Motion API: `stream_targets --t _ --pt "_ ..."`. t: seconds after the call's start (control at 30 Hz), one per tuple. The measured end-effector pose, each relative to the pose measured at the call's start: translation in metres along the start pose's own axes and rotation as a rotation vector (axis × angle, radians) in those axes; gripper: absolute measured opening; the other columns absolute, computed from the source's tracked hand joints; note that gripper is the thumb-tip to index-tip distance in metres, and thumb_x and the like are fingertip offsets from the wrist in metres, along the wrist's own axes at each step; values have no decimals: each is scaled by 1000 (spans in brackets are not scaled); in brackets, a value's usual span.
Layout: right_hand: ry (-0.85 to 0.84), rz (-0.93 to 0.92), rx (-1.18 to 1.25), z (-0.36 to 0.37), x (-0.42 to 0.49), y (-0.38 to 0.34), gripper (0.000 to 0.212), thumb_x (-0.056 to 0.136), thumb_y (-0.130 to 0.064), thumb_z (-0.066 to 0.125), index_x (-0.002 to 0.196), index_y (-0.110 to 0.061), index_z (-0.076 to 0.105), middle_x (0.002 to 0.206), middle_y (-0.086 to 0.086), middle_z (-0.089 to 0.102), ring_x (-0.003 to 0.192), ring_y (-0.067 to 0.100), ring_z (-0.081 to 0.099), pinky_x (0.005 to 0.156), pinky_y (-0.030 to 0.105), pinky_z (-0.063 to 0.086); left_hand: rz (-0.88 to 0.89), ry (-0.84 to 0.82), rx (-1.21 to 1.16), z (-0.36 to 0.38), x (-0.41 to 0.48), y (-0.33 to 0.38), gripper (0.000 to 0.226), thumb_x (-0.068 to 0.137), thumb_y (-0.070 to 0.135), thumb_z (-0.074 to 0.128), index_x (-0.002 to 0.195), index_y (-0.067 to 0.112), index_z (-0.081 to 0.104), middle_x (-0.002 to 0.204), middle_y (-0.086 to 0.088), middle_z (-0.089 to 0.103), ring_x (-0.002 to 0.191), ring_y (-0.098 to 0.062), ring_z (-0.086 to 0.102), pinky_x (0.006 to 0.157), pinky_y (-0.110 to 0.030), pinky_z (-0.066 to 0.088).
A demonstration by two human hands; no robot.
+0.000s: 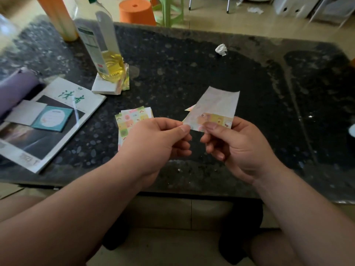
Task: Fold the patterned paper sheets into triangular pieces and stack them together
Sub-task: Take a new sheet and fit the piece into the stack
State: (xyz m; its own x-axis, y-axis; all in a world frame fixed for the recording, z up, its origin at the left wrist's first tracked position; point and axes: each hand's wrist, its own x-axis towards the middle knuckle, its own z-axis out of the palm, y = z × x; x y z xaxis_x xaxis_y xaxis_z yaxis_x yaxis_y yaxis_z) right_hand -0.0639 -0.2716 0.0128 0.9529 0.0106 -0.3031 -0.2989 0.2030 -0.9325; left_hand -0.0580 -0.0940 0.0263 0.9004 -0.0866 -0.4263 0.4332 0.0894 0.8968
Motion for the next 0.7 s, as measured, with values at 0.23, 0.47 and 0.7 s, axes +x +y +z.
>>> stream_targets --t 0.23,0.47,0.7 --pt "25 -18 -46 4 -3 -1 12 95 -9 66 105 -3 72 71 11 72 52 16 60 41 22 37 23 35 33 -3 2 -2 12 96 9 67 86 7 72 71 -5 72 64 -16 67 63 -30 58" --pt "12 13 -43 7 -3 2 8 95 -8 66 96 -7 73 67 10 69 49 16 58 40 21 36 200 29 84 0 2 -4 14 95 3 69 96 16 75 82 -4 77 73 -15 72 69 -27 59" --pt "4 -2 -13 4 -3 2 11 87 -8 68 89 -14 77 63 9 67 45 15 53 39 21 34 285 -52 325 -2 -4 -3 9 90 24 76 96 28 79 86 7 78 84 -9 75 82 -33 62"
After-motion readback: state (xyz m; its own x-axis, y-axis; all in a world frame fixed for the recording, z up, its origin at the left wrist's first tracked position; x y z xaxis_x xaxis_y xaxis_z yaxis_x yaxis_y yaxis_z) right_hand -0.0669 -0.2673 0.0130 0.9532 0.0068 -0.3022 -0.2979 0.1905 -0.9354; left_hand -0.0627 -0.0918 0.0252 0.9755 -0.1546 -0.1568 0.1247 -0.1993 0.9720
